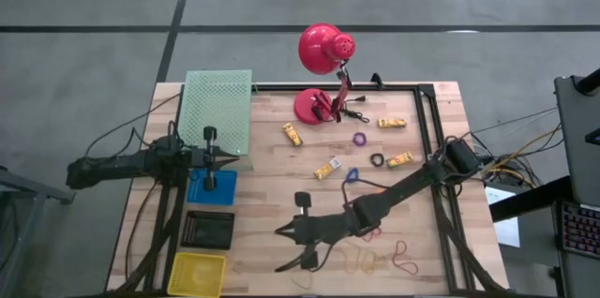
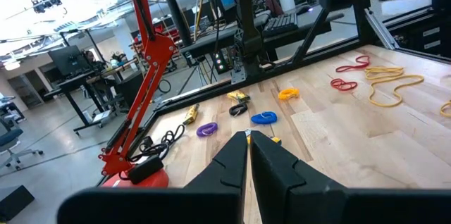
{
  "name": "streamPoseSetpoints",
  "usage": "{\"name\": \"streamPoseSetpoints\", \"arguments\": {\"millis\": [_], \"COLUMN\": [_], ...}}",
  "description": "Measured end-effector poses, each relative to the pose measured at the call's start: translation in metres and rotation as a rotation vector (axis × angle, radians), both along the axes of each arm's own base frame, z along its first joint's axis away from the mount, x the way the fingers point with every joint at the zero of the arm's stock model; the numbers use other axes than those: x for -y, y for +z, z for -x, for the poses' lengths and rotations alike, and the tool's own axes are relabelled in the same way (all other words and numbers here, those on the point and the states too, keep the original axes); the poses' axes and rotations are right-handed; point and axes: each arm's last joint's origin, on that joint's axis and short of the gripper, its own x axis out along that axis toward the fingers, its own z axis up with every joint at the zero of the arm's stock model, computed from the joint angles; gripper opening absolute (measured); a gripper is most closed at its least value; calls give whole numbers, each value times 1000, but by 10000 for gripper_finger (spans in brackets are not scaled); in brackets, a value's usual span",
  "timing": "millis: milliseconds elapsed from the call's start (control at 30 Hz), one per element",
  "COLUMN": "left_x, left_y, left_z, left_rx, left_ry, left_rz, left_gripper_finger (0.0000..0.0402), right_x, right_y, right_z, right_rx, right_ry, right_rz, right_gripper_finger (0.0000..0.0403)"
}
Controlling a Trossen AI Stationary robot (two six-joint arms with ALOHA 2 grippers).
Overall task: Pick & Place Office Desk Supplies
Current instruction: Put the yellow rubber band into the yellow bin
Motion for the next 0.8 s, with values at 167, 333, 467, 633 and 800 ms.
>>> {"name": "streamPoseSetpoints", "arguments": {"millis": [167, 333, 467, 633, 800], "left_x": [0, 0, 0, 0, 0], "left_y": [0, 0, 0, 0, 0], "left_z": [0, 0, 0, 0, 0], "left_rx": [0, 0, 0, 0, 0], "left_ry": [0, 0, 0, 0, 0], "left_rz": [0, 0, 0, 0, 0], "left_gripper_finger": [23, 23, 23, 23, 23], "right_x": [-2, -8, -11, -8, -6], "right_y": [4, -9, -22, -22, -20], "right_z": [-3, -13, -17, -19, -19], "right_rx": [64, 141, 139, 144, 147], "right_ry": [3, 72, 80, 59, 34], "right_rz": [-28, -32, -14, -29, -26], "right_gripper_finger": [8, 8, 8, 8, 8]}}
